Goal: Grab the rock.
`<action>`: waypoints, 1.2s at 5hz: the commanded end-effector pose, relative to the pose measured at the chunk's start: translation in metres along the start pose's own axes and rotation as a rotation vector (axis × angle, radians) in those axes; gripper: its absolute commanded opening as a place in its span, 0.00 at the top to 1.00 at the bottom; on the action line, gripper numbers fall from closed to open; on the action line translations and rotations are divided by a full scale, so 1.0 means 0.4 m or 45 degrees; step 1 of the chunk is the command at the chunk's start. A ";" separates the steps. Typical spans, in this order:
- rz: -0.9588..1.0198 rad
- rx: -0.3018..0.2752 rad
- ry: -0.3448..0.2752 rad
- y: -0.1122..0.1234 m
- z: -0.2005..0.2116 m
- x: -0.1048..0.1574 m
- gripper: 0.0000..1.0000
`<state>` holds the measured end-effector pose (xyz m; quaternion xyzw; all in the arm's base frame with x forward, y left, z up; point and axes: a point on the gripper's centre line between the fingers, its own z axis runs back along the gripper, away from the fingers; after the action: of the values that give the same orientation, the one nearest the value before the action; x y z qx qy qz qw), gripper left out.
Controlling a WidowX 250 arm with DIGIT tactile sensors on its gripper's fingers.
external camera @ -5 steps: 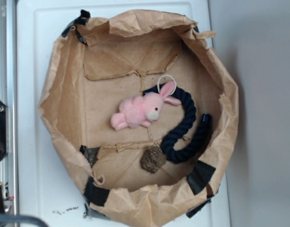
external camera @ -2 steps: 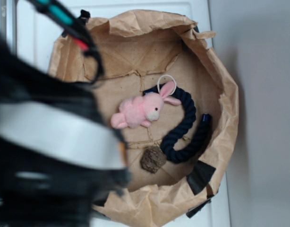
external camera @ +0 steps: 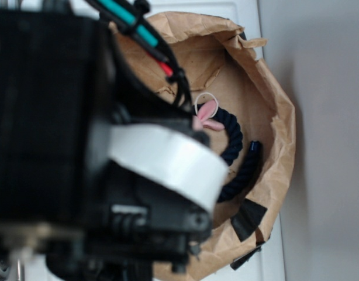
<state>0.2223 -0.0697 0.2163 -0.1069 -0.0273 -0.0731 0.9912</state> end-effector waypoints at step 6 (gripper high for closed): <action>0.003 0.307 -0.199 0.161 -0.256 0.091 0.00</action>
<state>0.2684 -0.0312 0.0936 0.0080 -0.0937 -0.0562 0.9940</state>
